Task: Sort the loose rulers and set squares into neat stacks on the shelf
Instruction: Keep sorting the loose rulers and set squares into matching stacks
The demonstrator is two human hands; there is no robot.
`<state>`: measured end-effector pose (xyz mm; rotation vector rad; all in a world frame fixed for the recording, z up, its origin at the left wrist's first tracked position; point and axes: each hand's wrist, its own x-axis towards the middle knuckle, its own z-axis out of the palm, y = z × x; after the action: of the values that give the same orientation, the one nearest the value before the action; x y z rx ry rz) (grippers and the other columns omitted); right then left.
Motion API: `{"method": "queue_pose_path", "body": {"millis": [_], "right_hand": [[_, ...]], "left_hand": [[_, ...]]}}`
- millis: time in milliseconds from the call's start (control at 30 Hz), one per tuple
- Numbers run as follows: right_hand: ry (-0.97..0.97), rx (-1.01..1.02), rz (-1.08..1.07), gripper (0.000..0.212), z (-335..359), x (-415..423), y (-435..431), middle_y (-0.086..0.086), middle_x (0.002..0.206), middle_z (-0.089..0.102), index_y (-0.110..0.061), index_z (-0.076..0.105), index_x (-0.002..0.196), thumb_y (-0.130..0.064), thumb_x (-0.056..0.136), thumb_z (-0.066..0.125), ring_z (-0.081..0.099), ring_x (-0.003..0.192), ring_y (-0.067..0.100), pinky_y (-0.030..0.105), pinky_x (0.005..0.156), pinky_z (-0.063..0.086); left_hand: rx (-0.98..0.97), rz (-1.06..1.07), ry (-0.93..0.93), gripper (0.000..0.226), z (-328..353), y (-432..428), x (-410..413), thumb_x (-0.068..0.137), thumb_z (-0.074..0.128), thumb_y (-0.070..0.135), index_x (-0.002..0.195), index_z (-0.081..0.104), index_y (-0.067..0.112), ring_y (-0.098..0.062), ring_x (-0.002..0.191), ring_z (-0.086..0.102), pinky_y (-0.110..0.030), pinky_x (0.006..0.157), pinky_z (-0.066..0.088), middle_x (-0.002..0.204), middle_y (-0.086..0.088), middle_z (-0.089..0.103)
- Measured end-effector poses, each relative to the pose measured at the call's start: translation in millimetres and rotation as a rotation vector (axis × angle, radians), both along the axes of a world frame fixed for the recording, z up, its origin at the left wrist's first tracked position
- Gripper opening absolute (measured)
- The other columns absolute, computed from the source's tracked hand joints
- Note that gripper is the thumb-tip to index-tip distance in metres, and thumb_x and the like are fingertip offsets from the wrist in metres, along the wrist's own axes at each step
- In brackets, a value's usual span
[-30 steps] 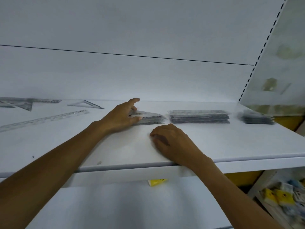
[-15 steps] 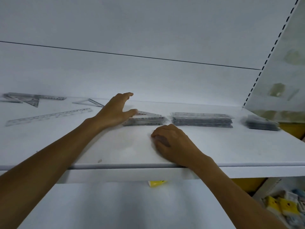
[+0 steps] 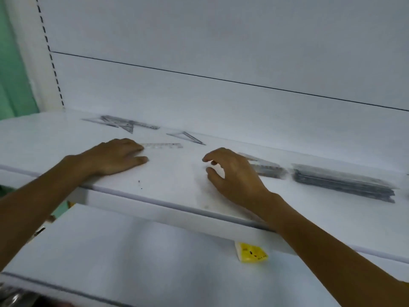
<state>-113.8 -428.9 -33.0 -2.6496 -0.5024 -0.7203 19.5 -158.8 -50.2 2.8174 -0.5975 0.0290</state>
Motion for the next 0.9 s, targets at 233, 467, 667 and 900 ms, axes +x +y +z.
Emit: {"method": "queue_pose_path", "body": {"millis": [233,467,667,900], "right_hand": [[0.208,-0.014,-0.139,0.032,9,113,61,0.008,0.123,0.056,-0.009,0.053,0.119,-0.018,0.089,0.052,0.052,0.113,0.024,0.032,0.095,0.041],[0.406,-0.189,-0.381,0.03,-4,157,71,0.016,0.114,0.058,-0.003,0.057,0.103,-0.021,0.094,0.034,0.054,0.103,0.03,0.033,0.083,0.042],[0.156,-0.255,-0.415,0.029,-11,130,95,0.013,0.106,0.058,-0.007,0.059,0.11,-0.02,0.09,0.042,0.052,0.102,0.03,0.036,0.082,0.043],[0.128,-0.19,-0.342,0.029,-19,71,115,0.005,0.082,0.055,-0.01,0.061,0.078,-0.029,0.09,0.042,0.052,0.087,0.024,0.026,0.065,0.031]], "left_hand": [[-0.114,-0.16,-0.169,0.038,1,75,-9,0.089,0.052,0.038,0.122,0.056,0.021,-0.01,0.112,0.047,-0.02,0.095,0.032,0.124,0.005,0.054],[-0.092,-0.241,-0.295,0.062,-5,105,-34,0.081,0.031,0.066,0.125,0.054,0.029,-0.009,0.098,0.045,-0.03,0.085,0.04,0.105,0.015,0.047],[-0.013,-0.317,-0.432,0.076,-11,123,-49,0.081,0.02,0.072,0.121,0.06,0.023,-0.021,0.09,0.051,-0.034,0.075,0.041,0.101,0.001,0.053],[-0.009,-0.421,-0.618,0.05,-16,132,-66,0.086,0.039,0.052,0.101,0.07,0.015,-0.024,0.073,0.059,-0.032,0.062,0.045,0.087,-0.004,0.064]]}}
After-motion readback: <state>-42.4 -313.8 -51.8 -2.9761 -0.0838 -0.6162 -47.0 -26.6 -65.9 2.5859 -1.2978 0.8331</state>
